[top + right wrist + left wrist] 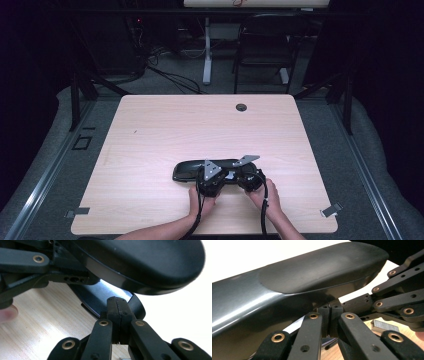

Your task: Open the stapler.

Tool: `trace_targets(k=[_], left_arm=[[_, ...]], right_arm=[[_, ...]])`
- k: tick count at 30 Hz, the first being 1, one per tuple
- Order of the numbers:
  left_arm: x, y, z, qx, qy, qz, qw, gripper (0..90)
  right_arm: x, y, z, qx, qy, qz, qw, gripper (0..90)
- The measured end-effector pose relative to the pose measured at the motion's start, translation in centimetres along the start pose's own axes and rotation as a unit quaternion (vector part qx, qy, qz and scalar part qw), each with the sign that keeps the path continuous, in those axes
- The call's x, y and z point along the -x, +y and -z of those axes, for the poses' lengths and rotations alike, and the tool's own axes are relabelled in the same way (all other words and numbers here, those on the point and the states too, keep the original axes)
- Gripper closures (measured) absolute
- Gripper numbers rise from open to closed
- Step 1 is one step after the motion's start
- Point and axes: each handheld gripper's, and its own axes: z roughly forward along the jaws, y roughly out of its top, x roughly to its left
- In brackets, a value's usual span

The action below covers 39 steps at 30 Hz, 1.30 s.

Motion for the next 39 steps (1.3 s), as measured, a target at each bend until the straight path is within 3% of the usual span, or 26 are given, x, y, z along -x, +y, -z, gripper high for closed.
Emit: trace_targets(k=[2,3,4,5,7,10,13,17,39], left_arm=[[0.0,0.0,0.0,0.002,-0.001,0.003,1.0000,90.0],[0.1,0.1,0.3,0.023,0.006,-0.001,0.9997,90.0],[0.1,0.1,0.3,0.023,0.006,-0.001,0.9997,90.0],[0.3,1.4,1.1,0.068,0.013,-0.028,0.9972,90.0],[0.6,2.6,1.9,0.088,0.005,-0.038,0.9954,90.0],[0.6,2.8,2.1,0.090,0.002,-0.041,0.9951,90.0],[0.4,2.4,1.8,0.073,0.007,-0.039,0.9965,90.0],[0.4,2.5,2.0,0.075,0.008,-0.040,0.9963,90.0],[-0.6,3.9,3.6,0.082,0.002,-0.024,0.9964,90.0]], right_arm=[[0.0,0.0,0.0,0.001,0.000,0.000,1.0000,90.0],[0.0,0.0,-0.1,0.005,0.003,-0.002,1.0000,90.0],[-0.1,0.0,0.0,0.003,0.003,-0.002,1.0000,90.0],[0.0,0.0,-0.1,0.008,0.004,-0.003,1.0000,90.0],[-0.1,0.0,-0.1,0.007,0.004,-0.004,1.0000,90.0],[-0.1,0.0,-0.1,0.005,0.006,-0.005,1.0000,90.0],[-0.2,0.0,-0.1,0.003,-0.004,0.000,1.0000,90.0],[-0.1,0.0,-0.1,0.010,0.008,-0.007,0.9999,90.0],[0.0,0.1,-0.1,0.003,0.008,-0.001,1.0000,90.0]])
